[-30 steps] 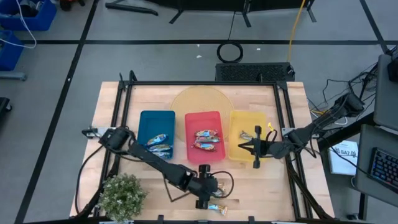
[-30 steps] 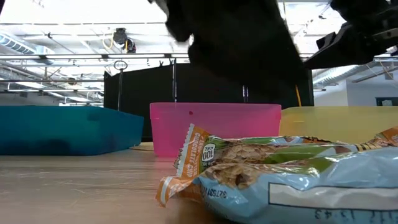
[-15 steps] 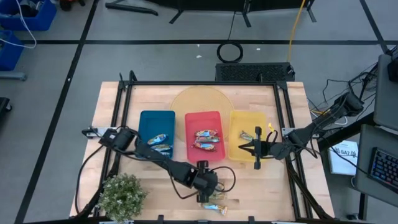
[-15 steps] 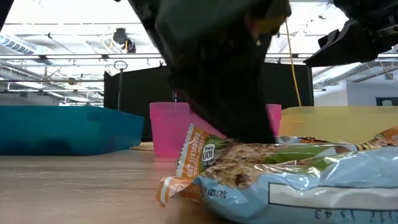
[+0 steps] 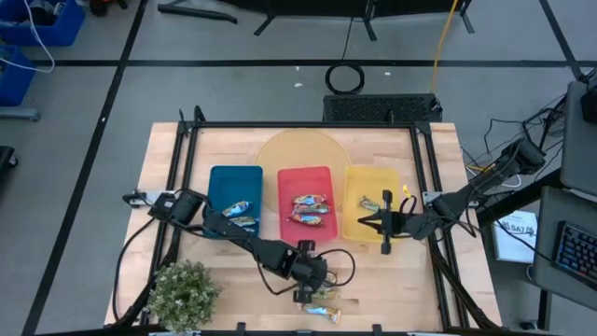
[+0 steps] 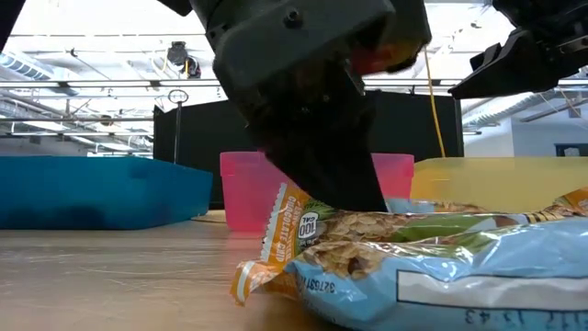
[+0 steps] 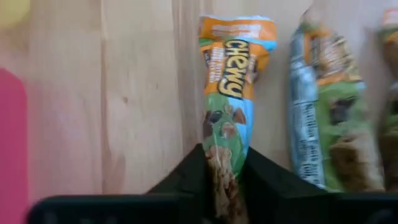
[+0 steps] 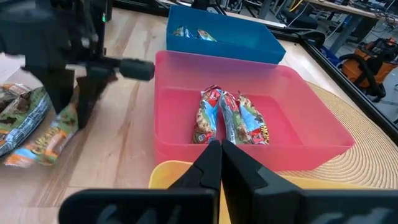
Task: Pick and place Granola Bars by type
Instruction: Put the yellow granola bar into the yellow bin
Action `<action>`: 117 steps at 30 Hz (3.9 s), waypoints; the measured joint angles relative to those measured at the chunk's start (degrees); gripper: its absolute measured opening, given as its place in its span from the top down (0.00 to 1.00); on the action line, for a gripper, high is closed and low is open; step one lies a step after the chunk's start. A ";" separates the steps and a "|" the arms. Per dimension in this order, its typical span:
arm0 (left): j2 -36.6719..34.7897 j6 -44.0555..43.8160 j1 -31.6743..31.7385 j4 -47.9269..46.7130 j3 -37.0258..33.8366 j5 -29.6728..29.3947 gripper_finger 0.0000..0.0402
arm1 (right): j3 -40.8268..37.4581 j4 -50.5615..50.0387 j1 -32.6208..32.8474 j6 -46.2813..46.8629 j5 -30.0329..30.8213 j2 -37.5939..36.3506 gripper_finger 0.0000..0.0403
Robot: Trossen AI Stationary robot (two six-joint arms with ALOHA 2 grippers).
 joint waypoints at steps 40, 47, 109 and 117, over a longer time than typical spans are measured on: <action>1.56 14.66 28.65 30.68 8.25 20.12 0.93 | 0.07 14.95 12.38 -18.01 0.46 -0.04 1.00; 8.23 16.51 29.10 24.33 15.61 21.17 0.89 | 0.07 15.00 12.38 -18.56 0.46 -0.23 1.00; -76.70 20.41 6.32 73.61 -86.91 -17.47 0.94 | 23.81 -7.68 1.50 -8.04 1.51 21.75 1.00; -76.70 22.44 6.37 73.73 -86.91 -17.40 0.87 | 60.70 -49.92 4.68 11.65 6.31 46.20 1.00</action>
